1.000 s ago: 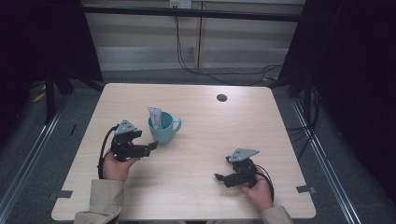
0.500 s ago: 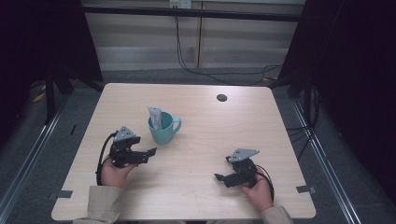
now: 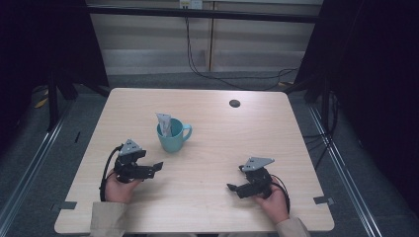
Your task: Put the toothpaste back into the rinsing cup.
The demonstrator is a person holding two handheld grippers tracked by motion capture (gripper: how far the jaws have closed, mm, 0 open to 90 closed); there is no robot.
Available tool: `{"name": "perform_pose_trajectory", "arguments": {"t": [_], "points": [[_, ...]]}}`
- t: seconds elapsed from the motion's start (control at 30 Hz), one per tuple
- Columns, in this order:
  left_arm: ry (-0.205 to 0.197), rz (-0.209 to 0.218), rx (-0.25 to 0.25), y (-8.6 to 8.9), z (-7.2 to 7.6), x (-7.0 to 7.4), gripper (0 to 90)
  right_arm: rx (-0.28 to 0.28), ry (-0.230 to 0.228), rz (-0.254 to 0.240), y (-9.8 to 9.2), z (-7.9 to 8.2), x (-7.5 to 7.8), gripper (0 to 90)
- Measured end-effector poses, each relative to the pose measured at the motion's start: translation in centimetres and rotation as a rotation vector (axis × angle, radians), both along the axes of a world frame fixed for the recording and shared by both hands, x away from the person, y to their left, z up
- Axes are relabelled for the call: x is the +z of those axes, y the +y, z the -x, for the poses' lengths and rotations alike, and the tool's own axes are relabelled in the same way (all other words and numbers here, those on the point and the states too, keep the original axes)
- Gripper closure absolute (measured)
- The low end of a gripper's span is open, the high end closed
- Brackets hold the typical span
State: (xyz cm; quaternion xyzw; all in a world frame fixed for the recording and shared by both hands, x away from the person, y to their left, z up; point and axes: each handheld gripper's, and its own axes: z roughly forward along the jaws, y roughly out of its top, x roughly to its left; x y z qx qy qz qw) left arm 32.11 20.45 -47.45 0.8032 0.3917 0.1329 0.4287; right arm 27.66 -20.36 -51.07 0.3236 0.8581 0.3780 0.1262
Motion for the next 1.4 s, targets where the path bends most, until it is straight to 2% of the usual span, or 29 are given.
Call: {"name": "perform_pose_trajectory", "arguments": {"t": [0.17,0.2,0.57,0.6,0.73,1.4], "points": [[0.006,-0.025,0.000,0.4,0.4,-0.7,16.6,0.001,-0.001,0.001,0.0,0.0,0.0,16.7],[0.008,-0.017,0.004,0.5,0.5,-0.8,16.5,0.001,-0.001,0.001,0.0,0.0,0.0,16.7],[0.007,-0.040,0.008,1.0,1.0,-1.7,16.2,0.001,-0.001,0.001,0.0,0.0,0.0,16.7],[0.000,-0.059,-0.003,1.0,1.1,-1.8,16.1,0.001,-0.001,0.001,0.0,0.0,0.0,16.7],[0.000,-0.077,-0.006,1.1,1.2,-2.0,16.0,0.001,-0.001,0.001,0.0,0.0,0.0,16.7],[0.009,-0.104,-0.020,1.1,1.6,-3.1,14.9,0.001,-0.001,0.001,0.0,0.0,0.0,16.7]]}}
